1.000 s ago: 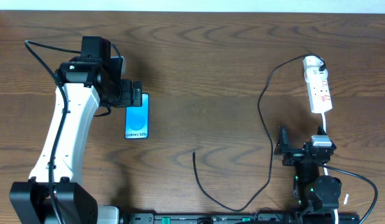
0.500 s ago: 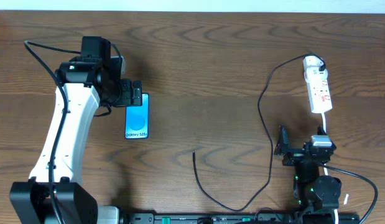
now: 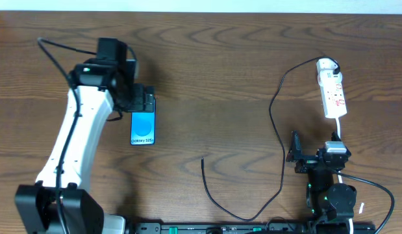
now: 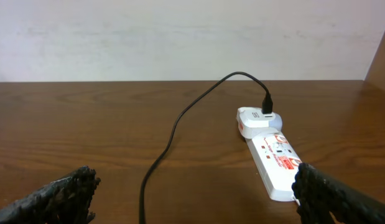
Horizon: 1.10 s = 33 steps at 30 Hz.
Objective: Plug charger to phone and switch on socket
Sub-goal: 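Lower the open left gripper down toward the phone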
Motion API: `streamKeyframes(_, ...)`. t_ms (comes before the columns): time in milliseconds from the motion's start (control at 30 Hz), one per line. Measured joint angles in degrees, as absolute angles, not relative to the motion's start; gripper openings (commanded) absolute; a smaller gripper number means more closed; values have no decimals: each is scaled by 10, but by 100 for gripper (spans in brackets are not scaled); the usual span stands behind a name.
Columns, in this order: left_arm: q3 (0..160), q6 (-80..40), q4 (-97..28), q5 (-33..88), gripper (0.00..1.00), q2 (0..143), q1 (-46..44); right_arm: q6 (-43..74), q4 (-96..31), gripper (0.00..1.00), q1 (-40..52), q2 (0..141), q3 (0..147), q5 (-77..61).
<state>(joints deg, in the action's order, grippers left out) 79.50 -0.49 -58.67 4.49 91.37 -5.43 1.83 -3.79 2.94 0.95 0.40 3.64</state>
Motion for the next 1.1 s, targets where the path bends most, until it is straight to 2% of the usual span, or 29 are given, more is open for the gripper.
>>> streamKeyframes(433,795,-20,-554,28,100,987,-75,18,-38,99,29,10,4,36)
streamKeyframes(1100,795,-32,-535,26,99,1023,-75,18,-38,99,29,10,4,36)
